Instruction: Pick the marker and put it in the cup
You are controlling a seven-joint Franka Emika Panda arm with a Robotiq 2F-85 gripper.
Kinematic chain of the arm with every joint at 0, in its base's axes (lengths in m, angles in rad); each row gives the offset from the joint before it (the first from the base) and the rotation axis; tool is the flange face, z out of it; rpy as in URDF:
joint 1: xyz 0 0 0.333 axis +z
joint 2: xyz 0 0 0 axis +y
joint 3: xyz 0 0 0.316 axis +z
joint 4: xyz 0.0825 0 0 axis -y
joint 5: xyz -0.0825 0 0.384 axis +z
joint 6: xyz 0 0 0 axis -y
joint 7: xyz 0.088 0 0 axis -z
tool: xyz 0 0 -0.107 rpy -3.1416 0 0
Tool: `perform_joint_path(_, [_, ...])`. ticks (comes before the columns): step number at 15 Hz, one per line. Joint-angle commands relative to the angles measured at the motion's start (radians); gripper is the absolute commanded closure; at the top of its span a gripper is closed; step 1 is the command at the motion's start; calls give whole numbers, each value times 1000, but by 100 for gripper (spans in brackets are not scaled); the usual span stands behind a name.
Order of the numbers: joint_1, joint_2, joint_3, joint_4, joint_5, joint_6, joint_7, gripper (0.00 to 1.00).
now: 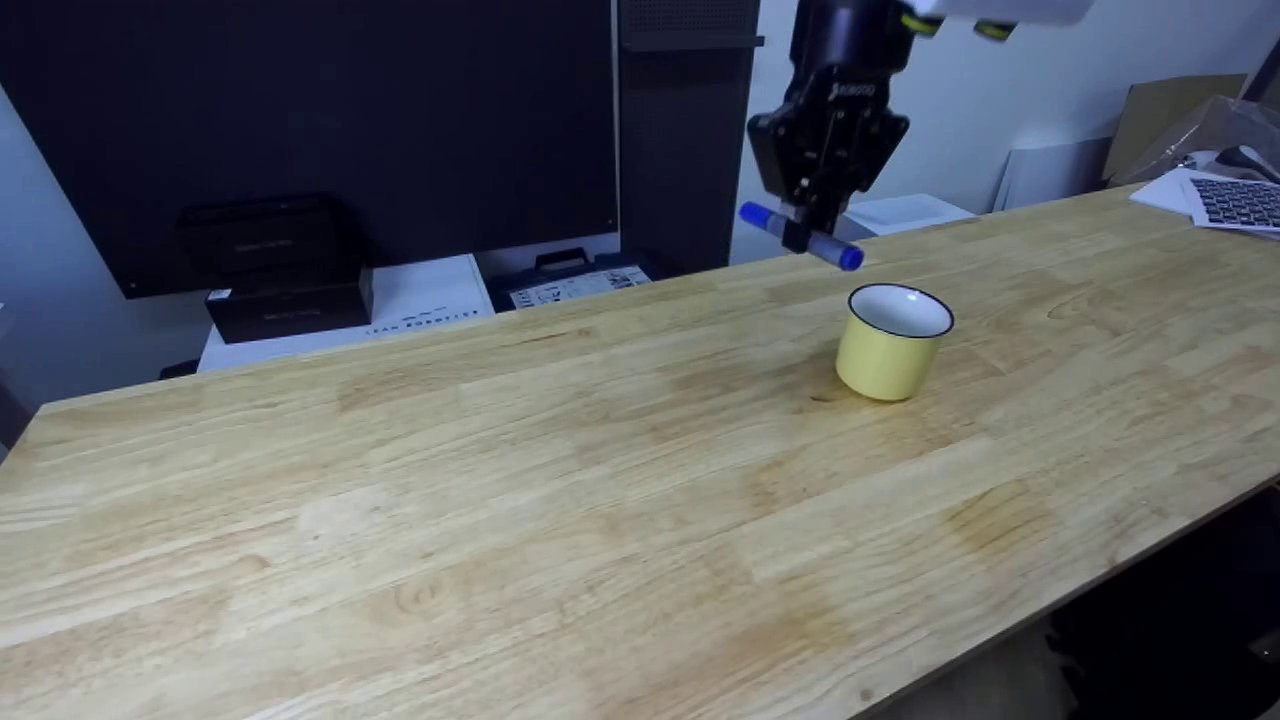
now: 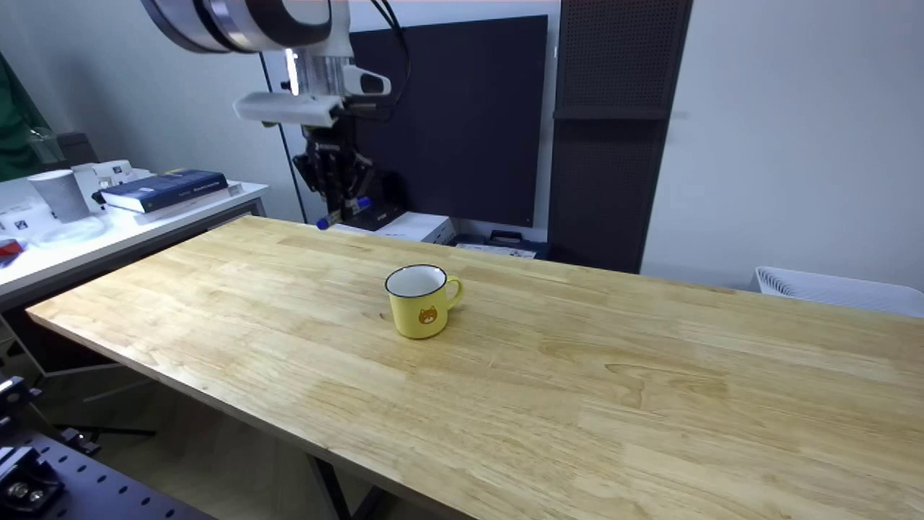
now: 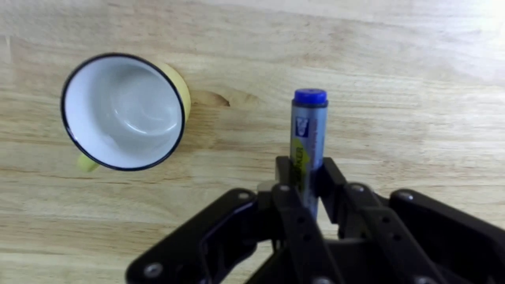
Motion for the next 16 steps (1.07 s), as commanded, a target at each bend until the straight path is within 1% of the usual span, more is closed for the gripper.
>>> perform_joint_path(1, [15,-196,-39,-61,-22,-235,114,95])
perform_joint_path(4, [-1,-296,-71,-92,-67,-387,228,95])
perform_joint_path(6, [-19,-324,-88,-110,-56,-443,247,95])
perform_joint_path(8, [-35,-308,-104,-120,-24,-465,222,95])
perform_joint_path(9, [-42,-292,-110,-121,-9,-466,207,95])
perform_joint_path(12, [-52,-213,-119,-116,25,-413,168,95])
perform_joint_path(16, [-57,-76,-121,-82,45,-300,132,95])
